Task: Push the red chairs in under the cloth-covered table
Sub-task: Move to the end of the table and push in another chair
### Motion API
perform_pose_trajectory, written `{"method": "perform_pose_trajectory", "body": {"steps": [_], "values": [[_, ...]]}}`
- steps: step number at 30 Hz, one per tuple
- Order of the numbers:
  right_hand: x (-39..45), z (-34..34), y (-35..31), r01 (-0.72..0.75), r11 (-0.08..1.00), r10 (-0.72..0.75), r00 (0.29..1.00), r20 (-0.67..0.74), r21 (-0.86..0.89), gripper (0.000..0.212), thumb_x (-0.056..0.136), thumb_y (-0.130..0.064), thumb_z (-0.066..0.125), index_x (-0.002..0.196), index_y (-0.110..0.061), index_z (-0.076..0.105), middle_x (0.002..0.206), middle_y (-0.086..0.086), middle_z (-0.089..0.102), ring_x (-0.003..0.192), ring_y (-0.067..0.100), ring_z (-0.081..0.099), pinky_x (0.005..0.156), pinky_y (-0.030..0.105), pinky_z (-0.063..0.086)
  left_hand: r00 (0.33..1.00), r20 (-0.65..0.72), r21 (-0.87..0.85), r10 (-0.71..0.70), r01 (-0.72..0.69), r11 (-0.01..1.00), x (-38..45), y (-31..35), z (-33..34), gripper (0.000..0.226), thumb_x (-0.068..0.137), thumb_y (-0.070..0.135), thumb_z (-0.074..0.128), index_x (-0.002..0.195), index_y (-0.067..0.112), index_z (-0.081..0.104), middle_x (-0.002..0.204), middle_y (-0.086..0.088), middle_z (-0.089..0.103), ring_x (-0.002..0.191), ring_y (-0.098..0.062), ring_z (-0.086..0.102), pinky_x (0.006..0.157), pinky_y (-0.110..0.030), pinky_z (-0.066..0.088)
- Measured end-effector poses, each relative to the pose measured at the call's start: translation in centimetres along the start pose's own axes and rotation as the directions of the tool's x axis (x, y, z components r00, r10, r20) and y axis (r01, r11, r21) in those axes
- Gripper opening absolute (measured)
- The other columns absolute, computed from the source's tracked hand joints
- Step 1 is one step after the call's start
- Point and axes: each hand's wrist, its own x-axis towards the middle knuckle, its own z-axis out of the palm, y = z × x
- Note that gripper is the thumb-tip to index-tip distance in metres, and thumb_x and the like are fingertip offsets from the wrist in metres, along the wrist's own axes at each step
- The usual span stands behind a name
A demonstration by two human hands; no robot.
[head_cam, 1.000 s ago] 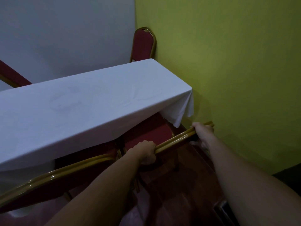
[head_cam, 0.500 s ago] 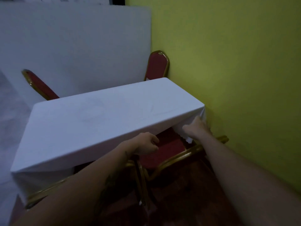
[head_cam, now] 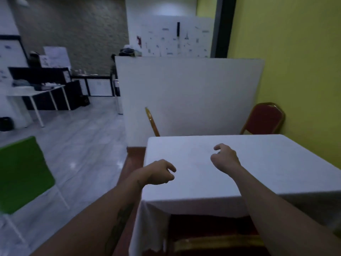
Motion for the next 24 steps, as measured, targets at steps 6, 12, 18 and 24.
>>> {"method": "perform_pose_trajectory", "body": {"steps": [6,12,18,24], "values": [[1.0,11.3,-11.2,0.103,0.995,-0.099,0.984,0.147,-0.019,0.050,0.086,-0.009,0.053,0.136,-0.012,0.061,0.127,0.014,0.065,0.103,0.029,0.062,0.080,0.032,0.050,0.984,-0.162,-0.061,-0.077,0.068,0.996,-3.7,-12.1,-9.8,0.047,0.084,0.013,0.062,0.131,0.013,0.063,0.131,-0.008,0.065,0.111,-0.020,0.065,0.097,-0.034,0.054],[5.1,19.5,-19.7,0.213,0.974,-0.192,0.956,0.223,-0.074,0.047,0.090,-0.007,0.055,0.137,-0.010,0.058,0.127,0.015,0.063,0.093,0.025,0.061,0.069,0.029,0.047,0.951,-0.292,-0.117,-0.104,0.072,0.990,-3.9,-19.8,-17.4,0.045,0.087,0.010,0.060,0.132,0.014,0.063,0.129,-0.009,0.067,0.113,-0.022,0.064,0.098,-0.034,0.053],[13.3,27.0,-24.0,0.240,0.968,-0.215,0.944,0.252,-0.070,0.050,0.088,-0.009,0.060,0.138,-0.010,0.058,0.138,0.015,0.061,0.119,0.033,0.061,0.095,0.044,0.055,0.930,-0.353,-0.117,-0.106,0.068,0.991,1.3,-25.2,-24.4,0.039,0.090,0.011,0.056,0.128,0.017,0.064,0.118,-0.006,0.070,0.102,-0.017,0.067,0.080,-0.023,0.052],[25.5,32.4,-26.6,0.170,0.985,-0.156,0.961,0.227,-0.041,0.049,0.089,-0.008,0.059,0.138,-0.009,0.059,0.138,0.015,0.060,0.126,0.035,0.057,0.100,0.041,0.048,0.914,-0.402,-0.045,-0.046,0.031,0.999,12.6,-29.1,-30.9,0.038,0.094,0.013,0.051,0.128,0.017,0.064,0.119,-0.004,0.072,0.102,-0.014,0.068,0.080,-0.019,0.049]]}}
